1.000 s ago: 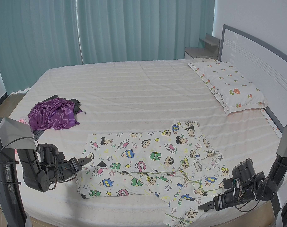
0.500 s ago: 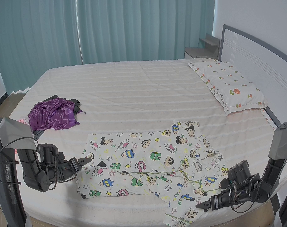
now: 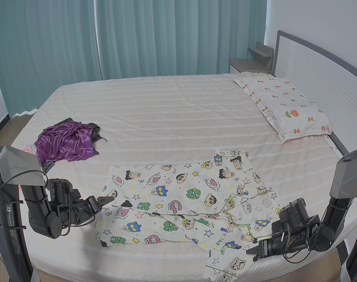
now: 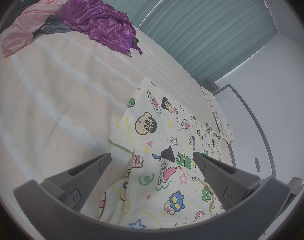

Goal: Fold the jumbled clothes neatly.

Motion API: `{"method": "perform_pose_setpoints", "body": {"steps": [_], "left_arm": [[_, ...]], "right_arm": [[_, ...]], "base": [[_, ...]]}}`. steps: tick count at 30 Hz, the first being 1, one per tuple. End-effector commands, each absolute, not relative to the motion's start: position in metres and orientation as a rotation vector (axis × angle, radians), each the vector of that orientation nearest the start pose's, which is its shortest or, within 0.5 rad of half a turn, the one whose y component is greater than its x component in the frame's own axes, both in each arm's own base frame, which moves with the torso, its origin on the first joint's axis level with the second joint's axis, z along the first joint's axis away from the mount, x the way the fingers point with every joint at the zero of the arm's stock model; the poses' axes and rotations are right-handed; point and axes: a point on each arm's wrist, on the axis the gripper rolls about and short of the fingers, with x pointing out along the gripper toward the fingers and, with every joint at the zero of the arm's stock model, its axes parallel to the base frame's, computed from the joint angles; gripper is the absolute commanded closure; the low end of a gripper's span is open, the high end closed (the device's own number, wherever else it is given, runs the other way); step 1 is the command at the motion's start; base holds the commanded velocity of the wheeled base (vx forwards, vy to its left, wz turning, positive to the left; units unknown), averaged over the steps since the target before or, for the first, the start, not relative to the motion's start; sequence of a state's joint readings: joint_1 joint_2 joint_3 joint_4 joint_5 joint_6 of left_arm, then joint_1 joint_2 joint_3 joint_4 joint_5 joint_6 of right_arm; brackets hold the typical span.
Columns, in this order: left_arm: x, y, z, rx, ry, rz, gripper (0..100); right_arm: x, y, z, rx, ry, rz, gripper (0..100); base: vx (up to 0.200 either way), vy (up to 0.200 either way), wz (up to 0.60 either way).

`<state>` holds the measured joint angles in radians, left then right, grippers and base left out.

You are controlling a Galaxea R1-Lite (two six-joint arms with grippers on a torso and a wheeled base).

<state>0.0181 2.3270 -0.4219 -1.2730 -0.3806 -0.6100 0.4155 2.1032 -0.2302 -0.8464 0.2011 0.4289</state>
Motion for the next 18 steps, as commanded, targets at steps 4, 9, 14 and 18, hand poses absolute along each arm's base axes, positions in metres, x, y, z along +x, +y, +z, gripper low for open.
{"method": "perform_pose_setpoints", "body": {"steps": [4, 9, 14, 18], "left_arm": [[0.301, -0.003, -0.032, -0.710, 0.716, -0.149, 0], [0.301, -0.003, -0.032, -0.710, 0.716, -0.149, 0], [0.302, -0.003, -0.031, -0.710, 0.714, -0.150, 0], [0.302, -0.003, -0.031, -0.710, 0.714, -0.150, 0]], "right_arm": [[0.211, 0.084, 0.005, 0.409, 1.043, 0.306, 100], [0.219, 0.070, 0.019, 0.503, 0.985, 0.315, 100], [0.231, 0.058, 0.024, 0.550, 0.941, 0.289, 100], [0.245, 0.049, 0.029, 0.624, 0.903, 0.277, 100]], "base": [[0.000, 0.000, 0.00], [0.000, 0.000, 0.00], [0.000, 0.000, 0.00], [0.000, 0.000, 0.00]]}}
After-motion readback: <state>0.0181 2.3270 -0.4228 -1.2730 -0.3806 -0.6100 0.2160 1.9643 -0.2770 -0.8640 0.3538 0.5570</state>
